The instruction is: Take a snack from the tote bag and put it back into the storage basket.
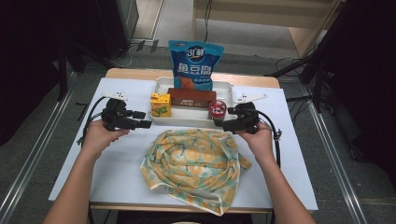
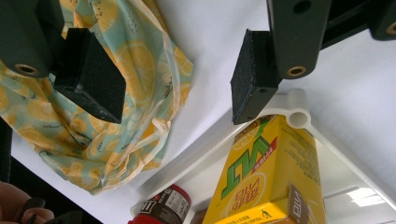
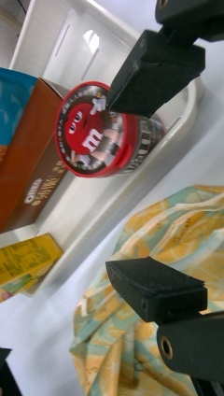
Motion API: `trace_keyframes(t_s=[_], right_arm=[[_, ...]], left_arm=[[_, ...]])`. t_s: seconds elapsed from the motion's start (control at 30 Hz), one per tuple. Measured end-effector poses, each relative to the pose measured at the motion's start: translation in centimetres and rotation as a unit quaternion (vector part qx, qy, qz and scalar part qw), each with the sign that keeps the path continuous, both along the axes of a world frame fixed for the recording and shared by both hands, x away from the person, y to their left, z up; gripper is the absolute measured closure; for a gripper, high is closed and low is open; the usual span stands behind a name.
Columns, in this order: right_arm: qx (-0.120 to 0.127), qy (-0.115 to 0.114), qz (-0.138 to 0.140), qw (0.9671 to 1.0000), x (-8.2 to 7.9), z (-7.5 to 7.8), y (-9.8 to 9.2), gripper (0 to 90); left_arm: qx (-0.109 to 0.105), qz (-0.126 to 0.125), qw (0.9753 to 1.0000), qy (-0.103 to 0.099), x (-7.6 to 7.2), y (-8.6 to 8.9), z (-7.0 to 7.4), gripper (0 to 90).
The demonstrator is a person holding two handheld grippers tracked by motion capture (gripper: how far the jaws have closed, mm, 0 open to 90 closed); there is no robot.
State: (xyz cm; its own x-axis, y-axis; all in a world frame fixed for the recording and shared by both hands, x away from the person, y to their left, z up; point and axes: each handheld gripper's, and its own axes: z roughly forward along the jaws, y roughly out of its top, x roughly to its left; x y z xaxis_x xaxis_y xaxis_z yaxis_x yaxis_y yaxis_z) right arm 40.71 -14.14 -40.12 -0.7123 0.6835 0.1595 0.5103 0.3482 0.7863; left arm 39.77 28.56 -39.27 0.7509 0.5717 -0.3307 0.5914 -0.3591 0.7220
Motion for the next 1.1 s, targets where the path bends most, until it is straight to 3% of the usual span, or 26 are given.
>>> trace_keyframes(t_s=[0.17,0.57,1.1], right_arm=[[-0.016,-0.008,0.002,0.9998,-1.1,-0.2,-0.1,20.7],[-0.003,0.003,0.008,1.0000,-2.8,-0.6,-1.4,20.2],[0.016,-0.006,-0.006,0.9998,-4.5,-1.7,-4.4,21.5]], left_arm=[[0.000,-0.002,1.0000,-0.003,-0.1,0.0,0.1,35.9],[0.004,-0.006,0.9999,-0.008,-0.1,0.1,0.1,35.7],[0.005,-0.003,1.0000,-0.002,0.4,0.4,-0.5,35.2]])
